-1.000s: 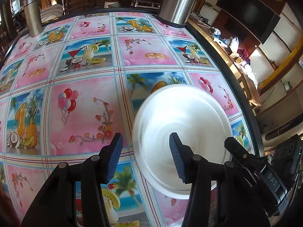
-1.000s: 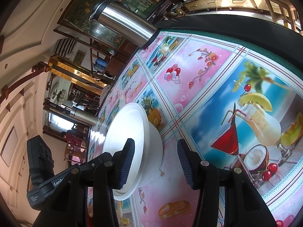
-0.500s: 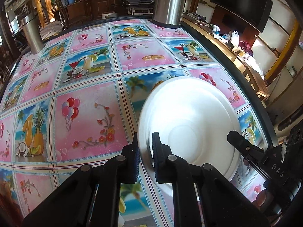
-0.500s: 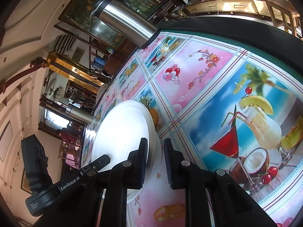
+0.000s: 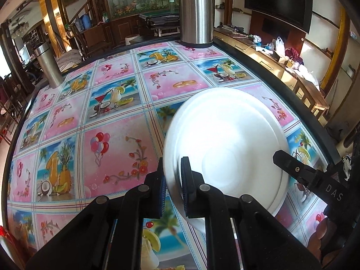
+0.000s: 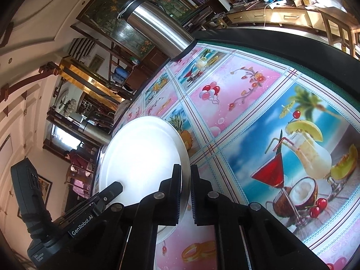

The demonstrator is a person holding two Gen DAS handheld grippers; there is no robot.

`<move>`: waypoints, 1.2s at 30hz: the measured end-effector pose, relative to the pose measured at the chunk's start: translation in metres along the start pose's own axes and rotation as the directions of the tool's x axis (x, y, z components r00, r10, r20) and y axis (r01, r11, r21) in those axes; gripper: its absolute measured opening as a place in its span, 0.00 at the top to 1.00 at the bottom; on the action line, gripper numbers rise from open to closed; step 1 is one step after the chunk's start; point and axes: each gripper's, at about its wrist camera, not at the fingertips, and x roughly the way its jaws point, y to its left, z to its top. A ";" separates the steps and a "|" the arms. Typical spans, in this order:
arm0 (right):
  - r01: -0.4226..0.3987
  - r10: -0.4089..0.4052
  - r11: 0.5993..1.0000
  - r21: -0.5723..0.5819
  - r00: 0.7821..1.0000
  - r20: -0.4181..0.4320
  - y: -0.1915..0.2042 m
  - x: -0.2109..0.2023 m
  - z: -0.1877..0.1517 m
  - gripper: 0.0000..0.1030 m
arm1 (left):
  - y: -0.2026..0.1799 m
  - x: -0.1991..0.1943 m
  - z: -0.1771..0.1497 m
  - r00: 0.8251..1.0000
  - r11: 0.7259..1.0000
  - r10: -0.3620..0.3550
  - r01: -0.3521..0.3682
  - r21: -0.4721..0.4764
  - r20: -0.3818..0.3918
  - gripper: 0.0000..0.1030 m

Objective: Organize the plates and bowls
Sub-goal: 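Lift the white bowl off the table with the right tool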

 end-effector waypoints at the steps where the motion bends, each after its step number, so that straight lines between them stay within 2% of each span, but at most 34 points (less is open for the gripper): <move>1: 0.001 -0.001 1.000 -0.006 1.000 0.004 0.001 -0.001 0.000 0.92 | 0.000 -0.002 0.000 1.000 1.000 0.004 -0.004 0.002 0.007 0.91; 17: -0.025 0.030 0.994 -0.104 0.998 0.049 0.022 -0.013 -0.009 0.92 | 0.009 -0.025 -0.008 0.998 1.000 0.020 -0.020 -0.005 0.064 0.90; 36: -0.077 0.085 0.984 -0.159 0.995 0.044 0.040 -0.012 -0.027 0.91 | 0.037 -0.056 -0.031 0.994 0.998 0.048 -0.045 -0.040 0.099 0.90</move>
